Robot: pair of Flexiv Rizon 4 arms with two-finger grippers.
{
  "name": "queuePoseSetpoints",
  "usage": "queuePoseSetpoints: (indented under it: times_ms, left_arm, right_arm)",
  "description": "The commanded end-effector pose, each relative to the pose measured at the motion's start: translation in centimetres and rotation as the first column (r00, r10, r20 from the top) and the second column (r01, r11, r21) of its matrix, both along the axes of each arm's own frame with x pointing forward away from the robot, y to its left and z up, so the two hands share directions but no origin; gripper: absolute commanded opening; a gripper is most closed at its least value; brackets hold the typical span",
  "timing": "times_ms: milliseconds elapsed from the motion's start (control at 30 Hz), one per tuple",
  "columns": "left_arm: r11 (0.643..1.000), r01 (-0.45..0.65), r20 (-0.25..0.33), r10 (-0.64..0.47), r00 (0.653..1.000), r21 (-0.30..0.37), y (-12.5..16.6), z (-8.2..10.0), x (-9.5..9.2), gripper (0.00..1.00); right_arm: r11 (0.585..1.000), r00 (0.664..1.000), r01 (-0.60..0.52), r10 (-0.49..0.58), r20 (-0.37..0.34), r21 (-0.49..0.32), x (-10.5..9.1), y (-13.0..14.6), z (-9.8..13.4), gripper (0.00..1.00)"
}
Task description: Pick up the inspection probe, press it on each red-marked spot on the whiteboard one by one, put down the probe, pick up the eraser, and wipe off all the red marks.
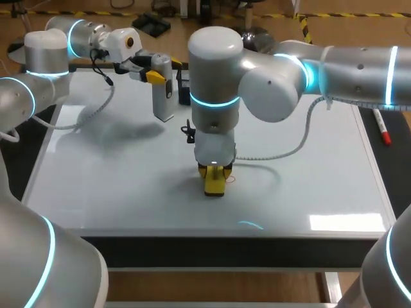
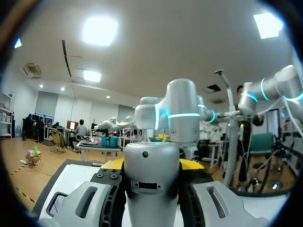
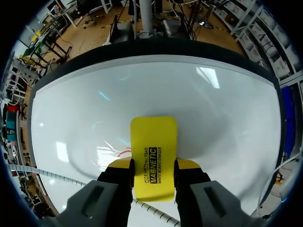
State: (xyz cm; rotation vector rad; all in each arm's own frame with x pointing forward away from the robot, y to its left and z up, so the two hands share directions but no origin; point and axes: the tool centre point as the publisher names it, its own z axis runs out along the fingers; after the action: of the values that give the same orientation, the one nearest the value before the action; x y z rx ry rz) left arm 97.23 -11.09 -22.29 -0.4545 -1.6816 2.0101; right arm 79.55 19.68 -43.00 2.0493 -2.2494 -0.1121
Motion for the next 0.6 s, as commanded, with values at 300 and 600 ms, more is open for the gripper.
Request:
queuePoseSetpoints:
  times_ms: [300,600]
  left_arm:
    - [1.0,0.002,0.001,-0.002,1.0,0.002,0.0,0.2,0.0,0.0]
    - [1.0,0.002,0.001,-0.002,1.0,0.002,0.0,0.2,0.0,0.0]
  right_arm:
    - [0.998,0.998,0.055,-0.055,-0.005,-0.022,-0.5,-3.8,-1.3,0.0]
    - [0.992,0.993,0.119,-0.12,-0.014,-0.044,-1.1,-6.7,-1.4,0.0]
